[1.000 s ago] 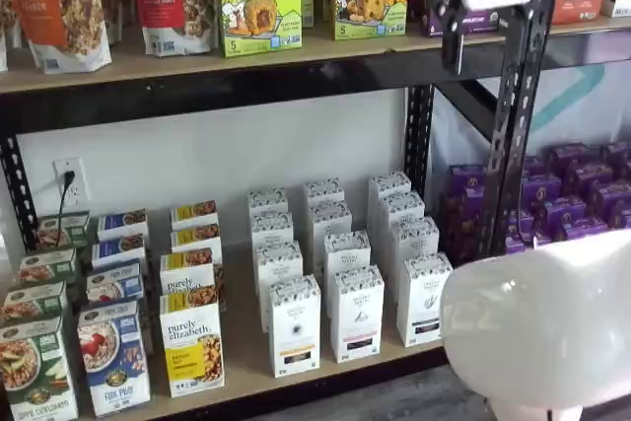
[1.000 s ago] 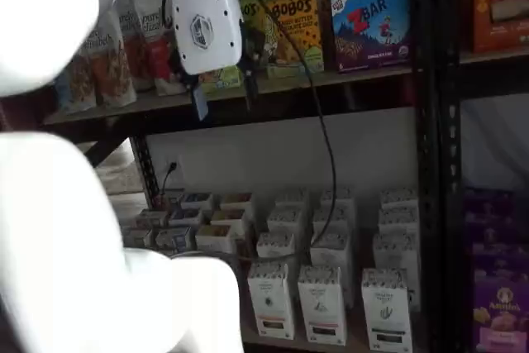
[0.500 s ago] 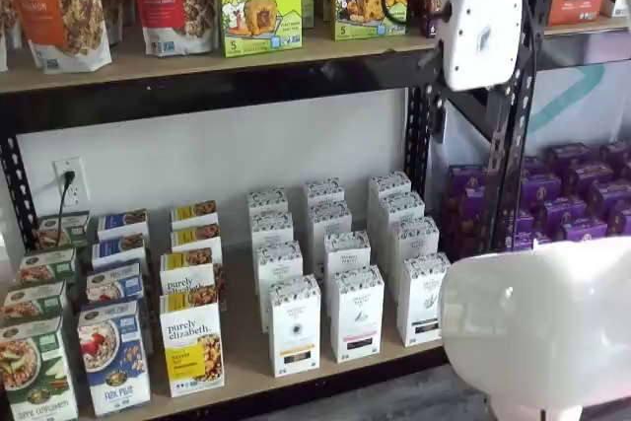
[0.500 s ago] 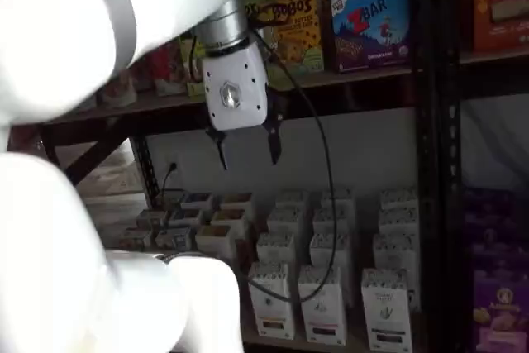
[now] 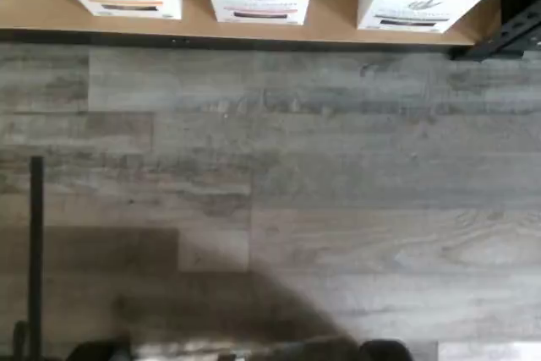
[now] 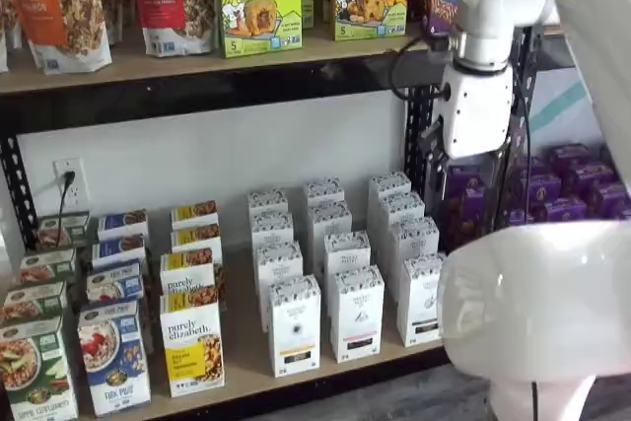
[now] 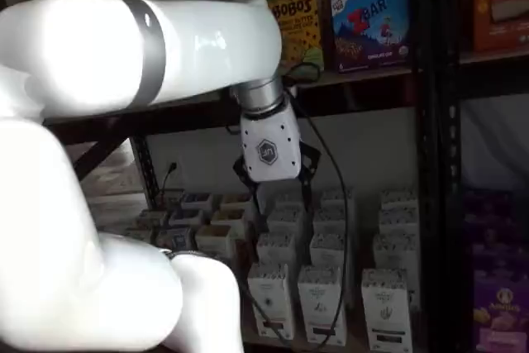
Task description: Pick up the white box with a green strip in the middle, on the bottom shelf, the sixth box from the left
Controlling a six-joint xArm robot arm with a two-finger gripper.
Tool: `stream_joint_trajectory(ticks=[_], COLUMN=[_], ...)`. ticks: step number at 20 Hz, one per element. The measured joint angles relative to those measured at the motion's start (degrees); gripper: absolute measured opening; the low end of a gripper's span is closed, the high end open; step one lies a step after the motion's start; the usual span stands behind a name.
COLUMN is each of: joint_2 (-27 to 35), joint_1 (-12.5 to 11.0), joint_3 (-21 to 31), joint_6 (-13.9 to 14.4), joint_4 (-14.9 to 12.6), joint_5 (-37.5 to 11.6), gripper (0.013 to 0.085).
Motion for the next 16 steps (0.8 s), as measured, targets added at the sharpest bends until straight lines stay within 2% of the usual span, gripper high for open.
stream_joint_trajectory(ticks=[4,7,11,13,16], joint_2=[4.09,7.74,16.37,20.36,25.22], joint_1=[-1.49,-2.38,-2.62,-2.79,-2.82], joint_3=[3.04,4.56,4.96,4.73,4.45], joint_6=[-1.07,-2.11,-1.71,-2.11,-1.27], joint_4=[-0.65,-0.06,-1.04,-0.62,-1.77], joint_5=[-8.06,-13.77,-21.41,-24.38,-28.95], gripper=[0.085,0.085,0.085,0.085,0.085])
